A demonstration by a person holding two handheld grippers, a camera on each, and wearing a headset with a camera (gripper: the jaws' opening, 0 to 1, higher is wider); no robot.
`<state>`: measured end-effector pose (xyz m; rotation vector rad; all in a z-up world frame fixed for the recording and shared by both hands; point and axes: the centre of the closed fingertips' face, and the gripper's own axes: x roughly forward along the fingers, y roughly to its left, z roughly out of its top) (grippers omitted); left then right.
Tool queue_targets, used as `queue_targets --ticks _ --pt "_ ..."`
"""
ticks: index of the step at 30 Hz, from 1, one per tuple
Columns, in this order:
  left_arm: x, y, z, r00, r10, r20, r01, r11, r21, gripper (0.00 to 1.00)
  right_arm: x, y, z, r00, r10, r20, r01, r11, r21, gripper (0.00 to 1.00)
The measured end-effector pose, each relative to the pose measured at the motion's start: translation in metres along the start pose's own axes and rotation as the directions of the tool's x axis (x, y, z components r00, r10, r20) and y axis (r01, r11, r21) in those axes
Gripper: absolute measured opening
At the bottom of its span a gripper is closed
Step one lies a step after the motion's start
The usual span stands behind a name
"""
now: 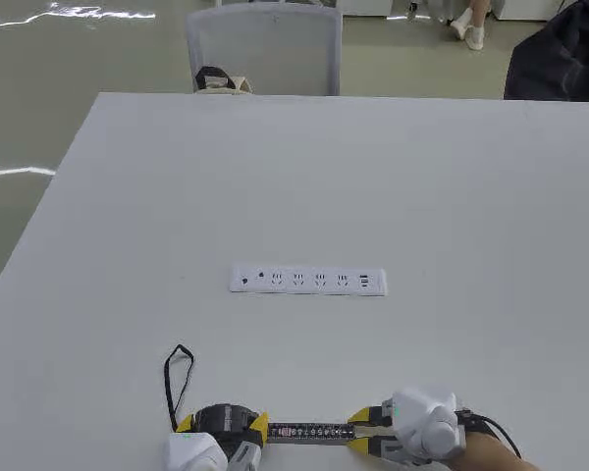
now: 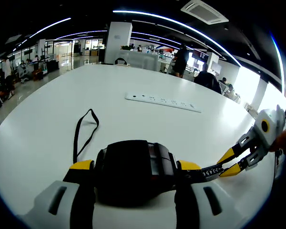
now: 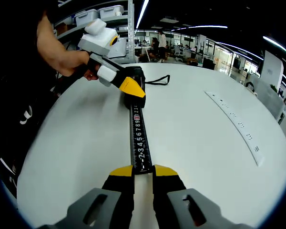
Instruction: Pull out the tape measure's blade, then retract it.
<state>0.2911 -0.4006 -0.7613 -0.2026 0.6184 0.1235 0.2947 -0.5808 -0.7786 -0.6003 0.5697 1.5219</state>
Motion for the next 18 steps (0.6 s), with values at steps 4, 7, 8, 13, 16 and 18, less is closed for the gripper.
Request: queue_targets --ticks 4,7,8,13,16,18 --pt "-0.0005 0.0004 -0.0004 1.0000 0.001 0.000 -0.001 1.000 0.000 0.65 0.0018 0.0004 0.0014 1.0000 0.001 0.002 -0.001 1.000 0.001 0.12" --pt "0.0001 0.0013 -0.0014 1.0000 -0.001 -0.001 0.001 1.000 0.000 0.65 0.0032 0.0010 0.0025 1.0000 0.003 0.005 -0.003 1.000 0.001 0.12" --pt "0.0003 0.0016 -0.0017 1.0000 -0.001 -0.002 0.001 1.000 0.000 0.65 0.0041 0.0010 0.0027 1.0000 0.004 0.005 -0.004 1.000 0.000 0.12" --pt "0.0014 0.0023 -0.0025 1.0000 -0.005 -0.004 0.005 1.000 0.001 0.64 0.0071 0.0019 0.0055 0.9999 0.010 0.006 -0.010 1.000 -0.001 0.12" --pt "0.0019 0.0022 -0.0027 1.0000 -0.008 -0.005 0.008 1.000 0.001 0.64 0.0086 0.0023 0.0080 0.9999 0.011 0.008 -0.011 1.000 -0.002 0.12" --pt "0.0024 0.0020 -0.0028 0.9999 -0.009 -0.005 0.009 1.000 0.001 0.64 0.0101 0.0025 0.0088 0.9999 0.012 0.008 -0.012 1.000 -0.003 0.12"
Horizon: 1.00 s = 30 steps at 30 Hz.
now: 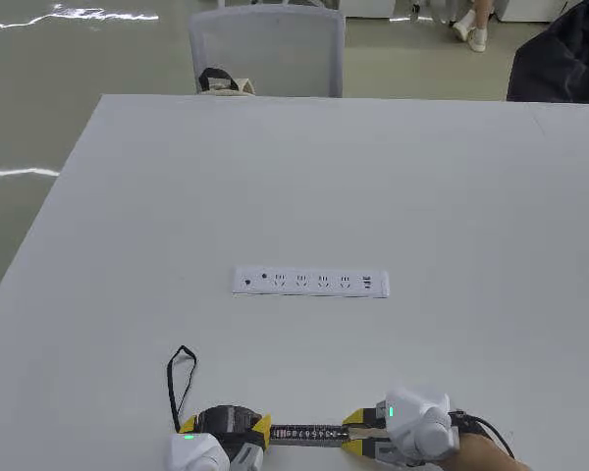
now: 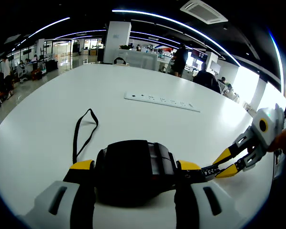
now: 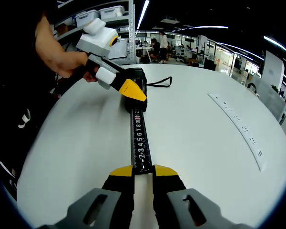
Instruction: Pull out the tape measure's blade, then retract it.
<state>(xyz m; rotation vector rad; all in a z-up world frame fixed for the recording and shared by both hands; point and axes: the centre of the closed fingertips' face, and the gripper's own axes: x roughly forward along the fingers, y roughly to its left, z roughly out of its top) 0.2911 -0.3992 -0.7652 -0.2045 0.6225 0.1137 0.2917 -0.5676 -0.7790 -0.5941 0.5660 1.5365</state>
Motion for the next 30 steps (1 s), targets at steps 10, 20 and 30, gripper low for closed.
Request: queue_targets --ticks 10,20,30 --pt "0.000 0.002 -0.001 1.0000 -0.006 -0.003 0.006 1.000 -0.004 0.64 0.007 0.000 0.005 1.0000 0.005 0.001 -0.005 1.000 -0.002 0.12" --pt "0.001 0.000 -0.001 0.9998 -0.017 -0.007 0.017 1.000 -0.007 0.64 0.018 0.000 0.012 0.9999 0.007 0.009 -0.007 1.000 -0.009 0.12" --pt "-0.002 -0.002 0.001 0.9996 -0.027 -0.011 0.027 1.000 -0.009 0.63 0.028 0.001 0.021 0.9997 0.009 0.021 -0.008 1.000 -0.009 0.12"
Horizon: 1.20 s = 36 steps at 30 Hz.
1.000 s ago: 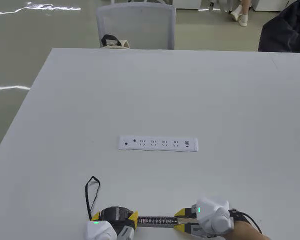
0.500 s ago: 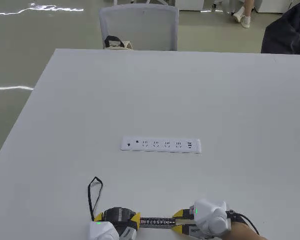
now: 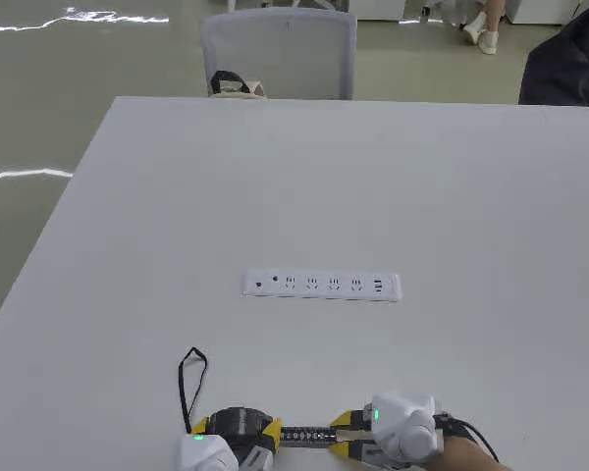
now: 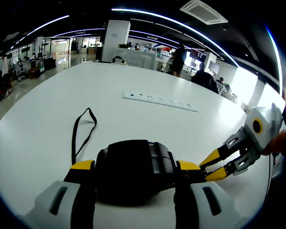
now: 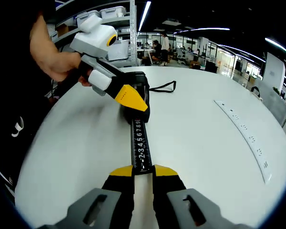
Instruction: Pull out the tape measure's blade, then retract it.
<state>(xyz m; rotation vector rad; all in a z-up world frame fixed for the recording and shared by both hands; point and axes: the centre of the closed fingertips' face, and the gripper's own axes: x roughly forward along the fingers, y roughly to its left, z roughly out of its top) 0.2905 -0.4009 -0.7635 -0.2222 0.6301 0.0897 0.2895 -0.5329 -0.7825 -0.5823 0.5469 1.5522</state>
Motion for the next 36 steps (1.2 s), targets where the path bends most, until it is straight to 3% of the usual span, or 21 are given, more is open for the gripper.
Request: queue_targets --ticks 19,36 --pt "0.000 0.000 -0.001 0.9998 -0.017 -0.005 0.017 1.000 -0.008 0.63 0.018 0.001 0.016 0.9998 0.010 0.015 -0.010 1.000 -0.010 0.12" --pt "0.001 0.002 -0.004 0.9969 -0.076 -0.023 0.075 0.997 -0.024 0.63 0.043 0.009 0.040 0.9986 0.025 0.047 -0.024 1.000 -0.007 0.12"
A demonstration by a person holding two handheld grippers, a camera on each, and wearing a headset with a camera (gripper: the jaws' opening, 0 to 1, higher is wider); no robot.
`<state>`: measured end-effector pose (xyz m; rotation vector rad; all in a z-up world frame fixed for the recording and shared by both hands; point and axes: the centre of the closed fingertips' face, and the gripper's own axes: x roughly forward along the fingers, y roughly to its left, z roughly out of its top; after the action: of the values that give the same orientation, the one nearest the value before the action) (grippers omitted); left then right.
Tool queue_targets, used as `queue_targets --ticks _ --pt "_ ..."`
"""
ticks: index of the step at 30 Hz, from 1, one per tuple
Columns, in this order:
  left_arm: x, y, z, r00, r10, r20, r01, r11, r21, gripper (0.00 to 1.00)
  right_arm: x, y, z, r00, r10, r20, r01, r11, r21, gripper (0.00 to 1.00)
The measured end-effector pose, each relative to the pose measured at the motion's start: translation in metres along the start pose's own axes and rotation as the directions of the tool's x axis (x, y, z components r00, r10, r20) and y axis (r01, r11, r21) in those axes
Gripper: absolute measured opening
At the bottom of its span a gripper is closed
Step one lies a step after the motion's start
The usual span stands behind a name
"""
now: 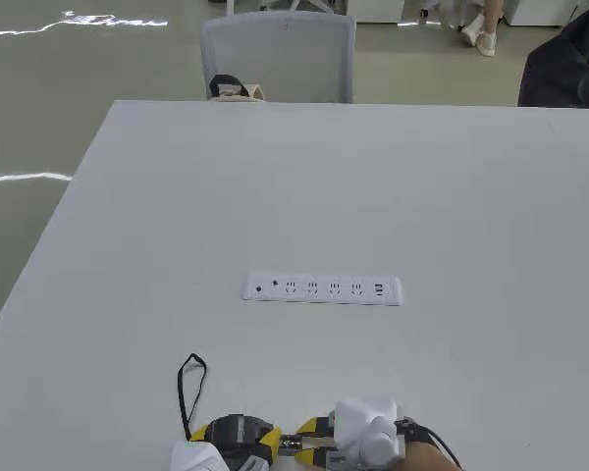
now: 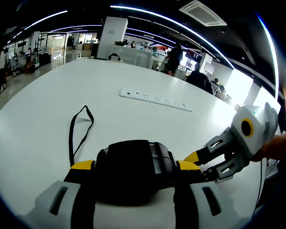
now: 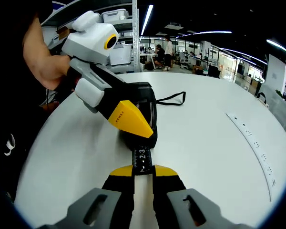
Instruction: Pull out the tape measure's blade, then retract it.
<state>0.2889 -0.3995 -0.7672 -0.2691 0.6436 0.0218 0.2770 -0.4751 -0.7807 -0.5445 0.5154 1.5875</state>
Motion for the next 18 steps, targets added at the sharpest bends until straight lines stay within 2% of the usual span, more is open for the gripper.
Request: queue_targets --ticks 9,18 --pt "0.000 0.000 0.001 0.9998 -0.018 -0.003 0.018 1.000 -0.002 0.63 0.012 0.001 0.010 1.0000 -0.004 0.007 0.004 1.000 -0.007 0.12" --pt "0.002 0.000 0.000 0.9996 -0.026 -0.005 0.026 1.000 0.003 0.63 0.017 0.000 0.011 0.9999 -0.011 0.008 0.011 1.000 -0.008 0.12"
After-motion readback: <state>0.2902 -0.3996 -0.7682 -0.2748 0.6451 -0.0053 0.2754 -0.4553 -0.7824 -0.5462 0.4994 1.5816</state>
